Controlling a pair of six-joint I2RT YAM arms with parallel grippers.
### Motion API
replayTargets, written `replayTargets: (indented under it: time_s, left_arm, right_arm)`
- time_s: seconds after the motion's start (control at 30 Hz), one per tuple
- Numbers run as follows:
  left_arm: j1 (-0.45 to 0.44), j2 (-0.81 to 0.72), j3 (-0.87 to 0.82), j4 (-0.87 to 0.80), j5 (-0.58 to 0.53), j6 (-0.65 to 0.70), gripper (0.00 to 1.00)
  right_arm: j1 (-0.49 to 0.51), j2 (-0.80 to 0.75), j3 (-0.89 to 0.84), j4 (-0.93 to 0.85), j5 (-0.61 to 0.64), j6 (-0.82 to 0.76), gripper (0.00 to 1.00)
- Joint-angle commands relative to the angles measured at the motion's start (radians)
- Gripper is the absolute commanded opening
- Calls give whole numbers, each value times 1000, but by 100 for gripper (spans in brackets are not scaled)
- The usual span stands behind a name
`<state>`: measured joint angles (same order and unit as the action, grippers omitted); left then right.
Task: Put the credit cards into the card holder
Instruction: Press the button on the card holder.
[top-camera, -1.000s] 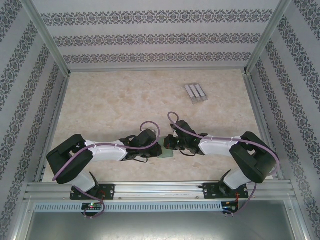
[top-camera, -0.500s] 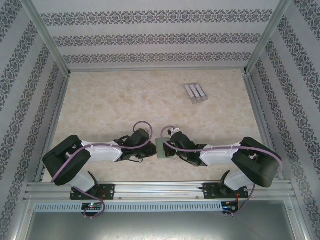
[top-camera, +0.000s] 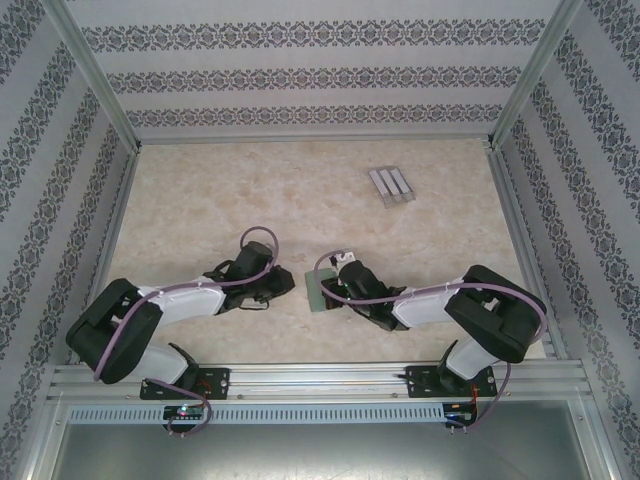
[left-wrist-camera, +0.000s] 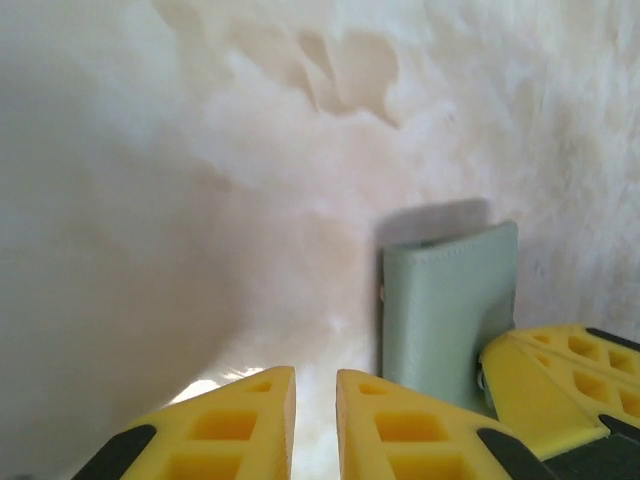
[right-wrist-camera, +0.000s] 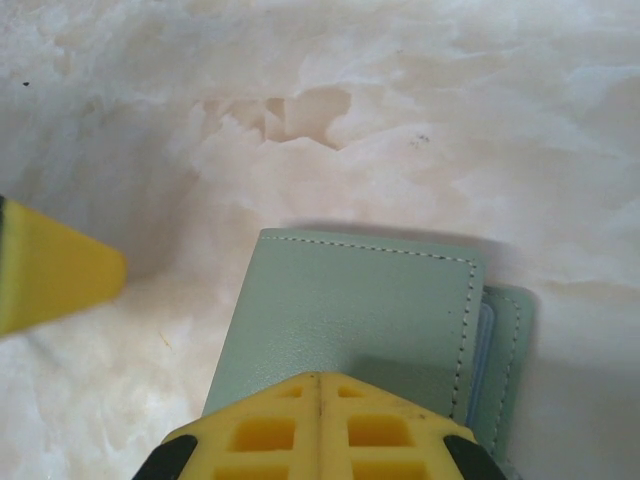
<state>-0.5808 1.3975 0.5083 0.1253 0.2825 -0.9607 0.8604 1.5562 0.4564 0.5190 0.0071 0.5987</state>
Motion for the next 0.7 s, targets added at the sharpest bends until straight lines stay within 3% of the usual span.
replayTargets:
  time_s: [0.0, 0.27, 0.67]
  left_arm:
    - [52, -46, -21, -57, -26, 76, 19]
    - [84, -29, 31, -131, -40, 170, 23]
    - [83, 15, -23, -39, 30, 123, 22]
  right_arm:
    - [-64, -17, 23, -85, -125, -20, 3]
    - [-161, 9, 70, -74, -331, -14, 0]
    - [-163, 35, 68, -76, -292, -60, 0]
